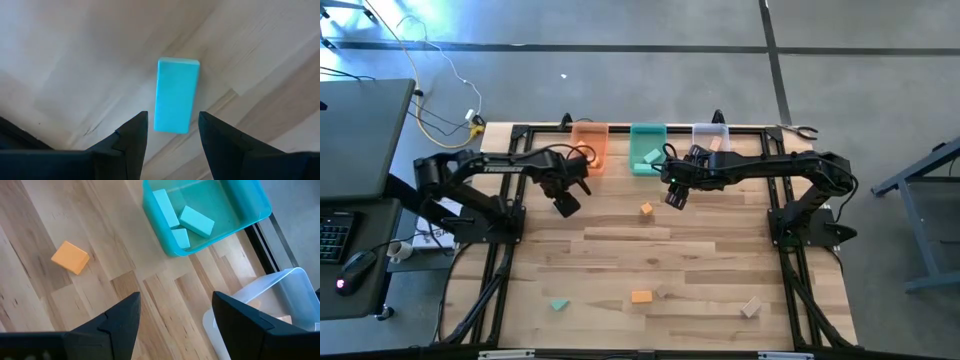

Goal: Sort & place blocks by color
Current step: Put the blue block into the blue bin, then put the orange block into the orange bin

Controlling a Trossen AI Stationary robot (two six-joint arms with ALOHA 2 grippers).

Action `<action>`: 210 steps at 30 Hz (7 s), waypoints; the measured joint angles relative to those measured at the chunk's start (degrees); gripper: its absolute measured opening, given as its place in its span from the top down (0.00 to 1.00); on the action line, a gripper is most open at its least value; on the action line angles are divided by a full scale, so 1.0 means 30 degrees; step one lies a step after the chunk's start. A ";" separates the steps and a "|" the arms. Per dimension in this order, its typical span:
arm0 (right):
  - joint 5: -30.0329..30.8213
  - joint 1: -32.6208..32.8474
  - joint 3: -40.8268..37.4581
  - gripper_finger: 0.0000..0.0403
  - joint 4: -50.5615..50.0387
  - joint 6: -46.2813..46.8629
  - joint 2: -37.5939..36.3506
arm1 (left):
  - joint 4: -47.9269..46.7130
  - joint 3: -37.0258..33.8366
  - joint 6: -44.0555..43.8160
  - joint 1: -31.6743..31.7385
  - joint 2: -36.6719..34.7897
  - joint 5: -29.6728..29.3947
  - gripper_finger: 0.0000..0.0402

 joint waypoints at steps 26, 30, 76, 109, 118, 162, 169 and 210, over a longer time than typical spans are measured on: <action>0.0000 0.0000 0.0000 0.42 -0.0007 -0.0099 0.0000 | 0.0236 0.0041 0.0977 0.0000 0.3705 0.0630 0.64; -0.0146 0.0046 0.0000 0.42 -0.0007 -0.0086 0.0000 | 0.0204 0.0092 0.2183 0.0007 0.4042 0.0670 0.74; -1.5202 0.2642 0.0007 0.42 1.1473 -1.0858 0.0000 | 2.3254 -0.0001 -0.2683 -0.5165 0.2396 2.1899 0.76; -1.7084 0.2645 0.0007 0.80 1.4118 -0.9984 0.0007 | 2.8166 0.1931 -0.2494 -0.5117 0.2381 2.1021 0.75; -1.6094 0.2643 0.0000 0.92 1.3041 -0.9607 0.0015 | 2.7385 0.1919 -0.2470 -0.4925 0.2367 1.9917 0.63; -0.1555 -0.4701 -0.0029 0.90 1.0793 -0.7042 0.3278 | 1.1482 0.1923 0.1842 -0.6331 0.2403 0.6819 0.50; -0.4597 -0.5782 -0.0029 0.90 1.1430 -0.4909 0.4439 | 1.0966 0.1923 0.0965 -0.7699 0.2403 0.4950 0.50; -1.0661 -0.2306 -0.0015 0.52 0.5113 -0.1452 0.1472 | 0.7054 0.1916 -0.3031 -1.2568 0.2396 0.1340 0.50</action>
